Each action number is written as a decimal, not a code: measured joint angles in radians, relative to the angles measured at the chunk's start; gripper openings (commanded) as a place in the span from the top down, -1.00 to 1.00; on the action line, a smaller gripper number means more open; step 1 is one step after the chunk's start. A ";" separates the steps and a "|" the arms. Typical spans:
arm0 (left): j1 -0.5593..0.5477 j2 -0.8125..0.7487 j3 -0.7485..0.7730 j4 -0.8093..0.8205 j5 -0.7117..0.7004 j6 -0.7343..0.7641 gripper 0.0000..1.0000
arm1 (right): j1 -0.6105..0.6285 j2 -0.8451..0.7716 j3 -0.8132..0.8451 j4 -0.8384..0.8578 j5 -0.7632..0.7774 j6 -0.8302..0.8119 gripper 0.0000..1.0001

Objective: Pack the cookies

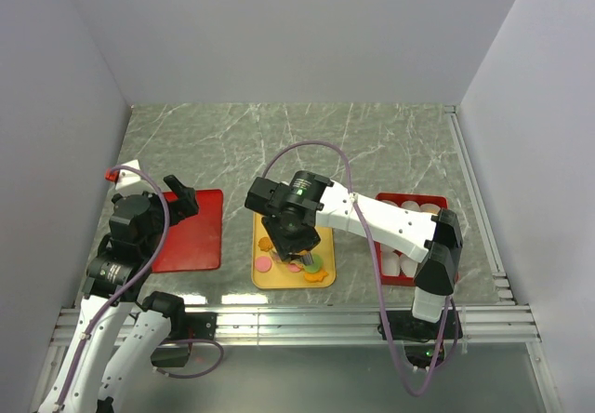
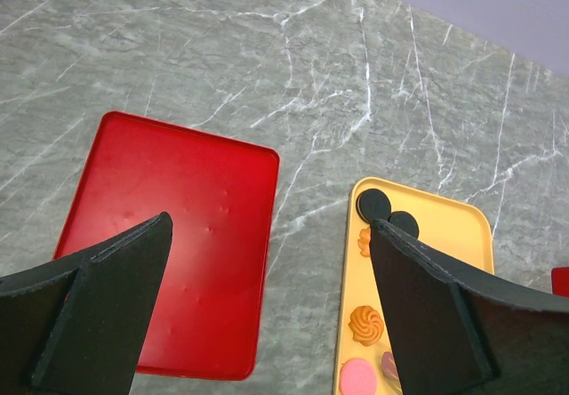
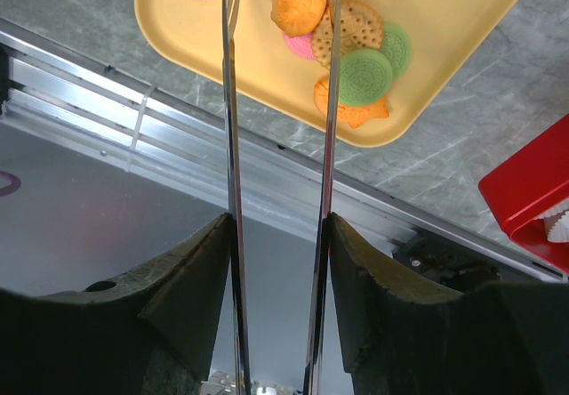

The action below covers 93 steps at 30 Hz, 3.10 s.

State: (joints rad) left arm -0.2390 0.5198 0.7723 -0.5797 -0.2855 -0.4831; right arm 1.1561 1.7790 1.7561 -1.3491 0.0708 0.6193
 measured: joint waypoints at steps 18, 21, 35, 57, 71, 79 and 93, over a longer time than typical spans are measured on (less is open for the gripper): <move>0.000 0.000 0.000 0.000 0.000 0.000 -0.99 | 0.001 -0.005 -0.023 0.001 0.010 0.005 0.02; 0.000 0.000 0.000 0.000 0.000 0.000 -0.99 | 0.003 -0.005 -0.023 0.003 0.010 0.008 0.09; 0.005 0.000 0.000 0.000 0.000 0.000 -0.99 | -0.016 -0.005 -0.010 0.001 0.010 0.010 0.17; -0.014 0.024 0.000 0.002 0.023 0.001 -0.99 | -0.566 -0.537 -0.237 -0.006 0.075 -0.011 0.20; -0.070 0.047 0.000 0.014 0.026 0.001 -0.99 | -0.469 -0.587 -0.335 -0.022 -0.012 0.024 -0.05; -0.070 0.044 0.000 0.014 0.025 0.001 -0.99 | -0.253 -0.328 -0.238 0.032 -0.022 0.037 -0.06; -0.059 0.011 0.000 0.014 0.017 0.000 -0.99 | -0.234 -0.066 -0.045 0.023 0.014 -0.053 -0.07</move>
State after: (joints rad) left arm -0.2981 0.5312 0.7723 -0.5652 -0.2684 -0.4828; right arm 0.9222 1.7126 1.7115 -1.3258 0.0853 0.5667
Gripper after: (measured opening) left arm 0.994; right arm 0.535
